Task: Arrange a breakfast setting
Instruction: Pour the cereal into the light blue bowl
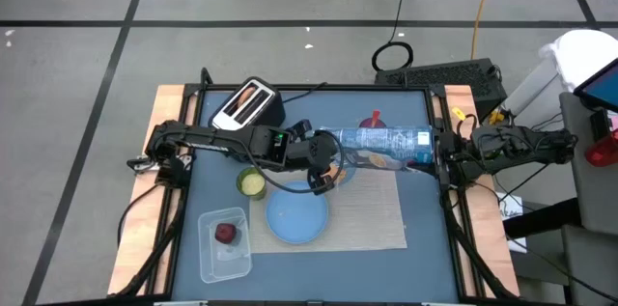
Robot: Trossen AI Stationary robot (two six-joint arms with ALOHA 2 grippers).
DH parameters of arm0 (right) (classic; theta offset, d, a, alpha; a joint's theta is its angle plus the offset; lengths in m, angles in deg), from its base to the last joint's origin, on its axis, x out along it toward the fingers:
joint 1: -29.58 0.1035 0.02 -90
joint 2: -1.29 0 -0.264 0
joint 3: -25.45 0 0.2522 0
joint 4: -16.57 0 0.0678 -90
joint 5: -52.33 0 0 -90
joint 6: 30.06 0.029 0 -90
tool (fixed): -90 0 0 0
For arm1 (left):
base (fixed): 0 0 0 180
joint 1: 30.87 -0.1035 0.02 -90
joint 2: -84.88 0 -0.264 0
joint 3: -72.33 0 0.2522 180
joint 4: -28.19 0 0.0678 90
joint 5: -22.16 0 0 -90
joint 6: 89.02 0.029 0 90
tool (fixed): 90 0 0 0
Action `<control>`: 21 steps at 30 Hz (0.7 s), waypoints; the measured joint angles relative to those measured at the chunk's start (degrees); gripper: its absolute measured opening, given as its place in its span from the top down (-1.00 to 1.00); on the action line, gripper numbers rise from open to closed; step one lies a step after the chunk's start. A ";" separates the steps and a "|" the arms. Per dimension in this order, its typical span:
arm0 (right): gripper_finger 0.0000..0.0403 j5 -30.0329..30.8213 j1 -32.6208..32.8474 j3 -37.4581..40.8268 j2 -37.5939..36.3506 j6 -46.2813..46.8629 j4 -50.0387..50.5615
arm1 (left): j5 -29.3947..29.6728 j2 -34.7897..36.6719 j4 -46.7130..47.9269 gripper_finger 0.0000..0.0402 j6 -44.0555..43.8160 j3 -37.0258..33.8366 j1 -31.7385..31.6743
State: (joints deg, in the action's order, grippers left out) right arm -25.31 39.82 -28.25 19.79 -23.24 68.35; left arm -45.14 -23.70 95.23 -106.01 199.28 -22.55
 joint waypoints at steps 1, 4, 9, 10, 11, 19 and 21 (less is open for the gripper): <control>-0.37 0.00 0.00 0.00 0.00 -0.01 0.03 | -0.02 0.00 0.00 0.34 0.02 0.00 0.00; -0.37 0.00 0.00 0.00 0.00 0.01 0.27 | -0.06 0.00 -0.03 0.34 0.02 0.00 0.00; -0.37 0.00 0.00 0.00 0.00 0.00 0.39 | -0.11 0.00 -0.07 0.34 0.04 0.00 0.00; -0.37 0.00 0.00 0.01 0.00 0.01 0.39 | -0.11 0.00 -0.07 0.34 0.04 0.00 0.00; -0.37 0.00 0.00 0.02 0.00 0.01 0.39 | -0.11 0.00 -0.07 0.34 0.06 0.00 0.00; -0.37 -0.08 0.00 0.02 0.00 0.01 0.39 | -0.11 0.00 -0.06 0.34 0.35 0.02 0.00; -0.37 -0.10 0.00 0.02 0.00 0.01 0.40 | -0.11 0.00 -0.44 0.34 0.39 0.02 0.00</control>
State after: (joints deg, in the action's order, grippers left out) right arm -25.41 39.82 -28.23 19.79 -23.23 68.75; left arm -45.25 -23.70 94.79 -105.62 199.30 -22.55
